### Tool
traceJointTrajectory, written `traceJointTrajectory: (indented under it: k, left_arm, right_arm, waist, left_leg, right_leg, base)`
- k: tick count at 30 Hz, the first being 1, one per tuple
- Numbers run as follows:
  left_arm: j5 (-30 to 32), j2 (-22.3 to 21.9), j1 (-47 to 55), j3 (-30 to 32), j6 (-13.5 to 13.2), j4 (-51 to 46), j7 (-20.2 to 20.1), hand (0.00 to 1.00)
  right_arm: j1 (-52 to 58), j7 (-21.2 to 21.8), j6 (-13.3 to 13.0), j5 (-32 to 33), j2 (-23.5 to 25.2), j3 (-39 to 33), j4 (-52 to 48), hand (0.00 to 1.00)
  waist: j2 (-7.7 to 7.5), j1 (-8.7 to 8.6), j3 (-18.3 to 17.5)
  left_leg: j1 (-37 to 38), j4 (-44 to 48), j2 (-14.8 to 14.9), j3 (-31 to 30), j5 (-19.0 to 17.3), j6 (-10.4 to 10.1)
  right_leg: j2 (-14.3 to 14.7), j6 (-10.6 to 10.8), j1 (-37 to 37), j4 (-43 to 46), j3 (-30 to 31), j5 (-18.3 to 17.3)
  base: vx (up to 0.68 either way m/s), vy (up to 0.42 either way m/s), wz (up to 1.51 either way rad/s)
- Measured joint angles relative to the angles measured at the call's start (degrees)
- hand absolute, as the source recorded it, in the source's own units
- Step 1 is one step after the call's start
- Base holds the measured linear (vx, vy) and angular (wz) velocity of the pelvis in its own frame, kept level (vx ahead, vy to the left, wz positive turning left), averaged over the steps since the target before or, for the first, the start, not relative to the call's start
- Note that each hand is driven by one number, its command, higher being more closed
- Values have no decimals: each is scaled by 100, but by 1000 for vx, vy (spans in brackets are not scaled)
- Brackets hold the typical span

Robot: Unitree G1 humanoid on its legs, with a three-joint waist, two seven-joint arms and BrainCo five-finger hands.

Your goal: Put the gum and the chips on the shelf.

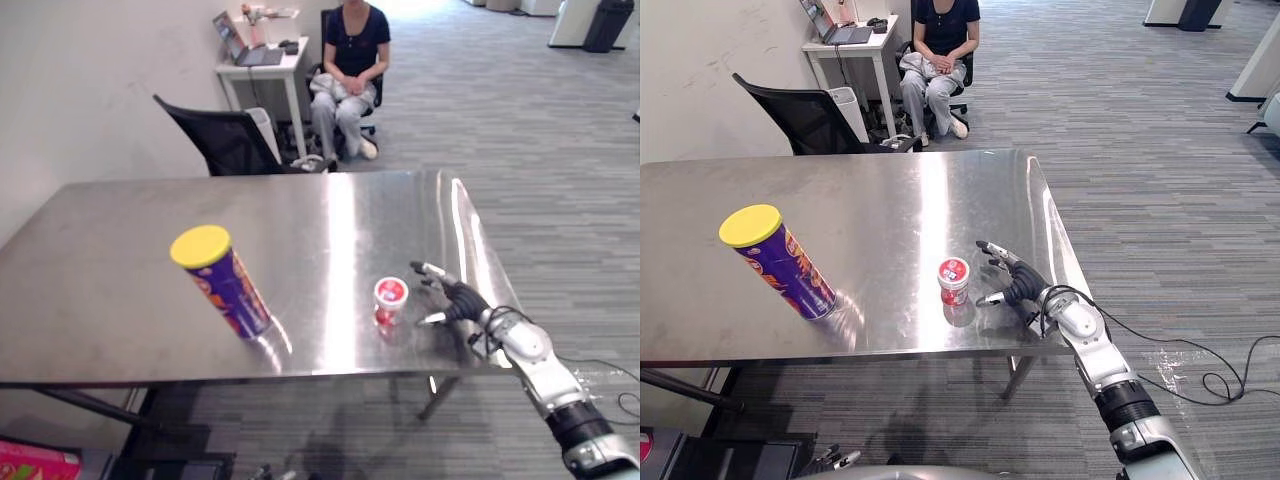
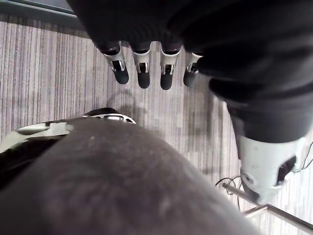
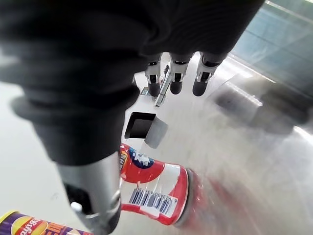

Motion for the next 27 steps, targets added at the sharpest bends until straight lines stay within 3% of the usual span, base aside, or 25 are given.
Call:
traceJointTrajectory:
  k: [27]
  left_arm:
    - [-2, -21, 2, 0, 9, -112, 50, 0]
  right_arm:
    - [-493, -208, -7, -45, 434, 126, 517, 0]
  waist:
    - [34, 157, 163]
  left_leg:
    - [-69, 0, -29, -251, 57, 13]
  right_leg:
    - [-5, -3, 96, -11, -251, -8]
  base:
    - [-4, -3, 4]
